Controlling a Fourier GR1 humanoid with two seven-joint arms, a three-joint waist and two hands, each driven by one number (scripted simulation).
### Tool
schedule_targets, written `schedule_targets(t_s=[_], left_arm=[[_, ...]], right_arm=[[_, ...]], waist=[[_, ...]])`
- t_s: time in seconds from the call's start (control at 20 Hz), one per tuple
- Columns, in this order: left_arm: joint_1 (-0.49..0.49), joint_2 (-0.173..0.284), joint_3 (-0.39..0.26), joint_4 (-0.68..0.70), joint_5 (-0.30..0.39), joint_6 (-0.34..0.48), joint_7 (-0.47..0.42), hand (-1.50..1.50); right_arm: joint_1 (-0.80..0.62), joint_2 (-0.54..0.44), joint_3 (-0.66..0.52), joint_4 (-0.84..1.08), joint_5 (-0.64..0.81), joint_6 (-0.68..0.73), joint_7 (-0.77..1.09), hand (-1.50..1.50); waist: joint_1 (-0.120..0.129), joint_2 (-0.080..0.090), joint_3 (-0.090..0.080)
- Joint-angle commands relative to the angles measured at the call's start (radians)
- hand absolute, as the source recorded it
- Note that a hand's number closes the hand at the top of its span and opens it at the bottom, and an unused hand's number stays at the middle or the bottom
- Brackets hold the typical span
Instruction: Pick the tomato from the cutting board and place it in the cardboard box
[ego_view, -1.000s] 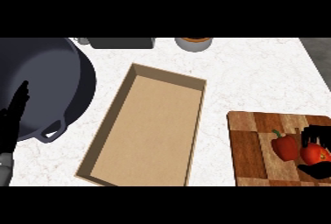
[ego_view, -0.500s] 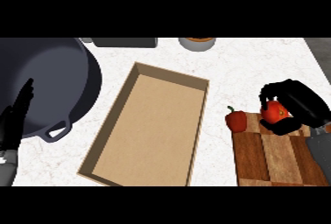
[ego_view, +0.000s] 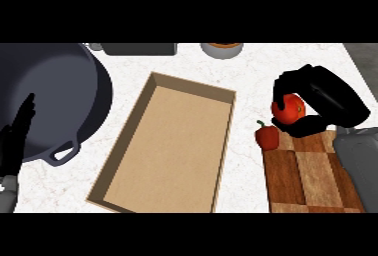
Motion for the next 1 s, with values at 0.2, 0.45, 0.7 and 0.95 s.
schedule_targets(t_s=[0.2, 0.45, 0.7, 0.95], left_arm=[[0.067, 0.004, 0.026, -0.03, 0.016, -0.046, -0.012, 0.0], [0.013, -0.012, 0.045, 0.049, 0.008, -0.042, -0.037, 0.0], [-0.069, -0.072, -0.003, 0.123, -0.05, -0.001, -0.025, 0.0], [-0.029, -0.067, 0.013, 0.073, -0.053, -0.016, -0.037, 0.0]], right_arm=[[-0.094, 0.177, 0.055, -0.142, -0.104, 0.196, 0.259, 1.5], [-0.187, 0.364, 0.121, -0.096, -0.065, 0.155, 0.442, 1.5], [-0.291, 0.434, 0.197, 0.029, -0.152, 0.113, 0.586, 1.5], [-0.418, 0.436, 0.244, 0.22, -0.222, 0.003, 0.592, 1.5]], waist=[[-0.002, 0.003, -0.01], [-0.001, 0.006, -0.01], [0.001, 0.011, -0.011], [0.013, 0.011, -0.01]])
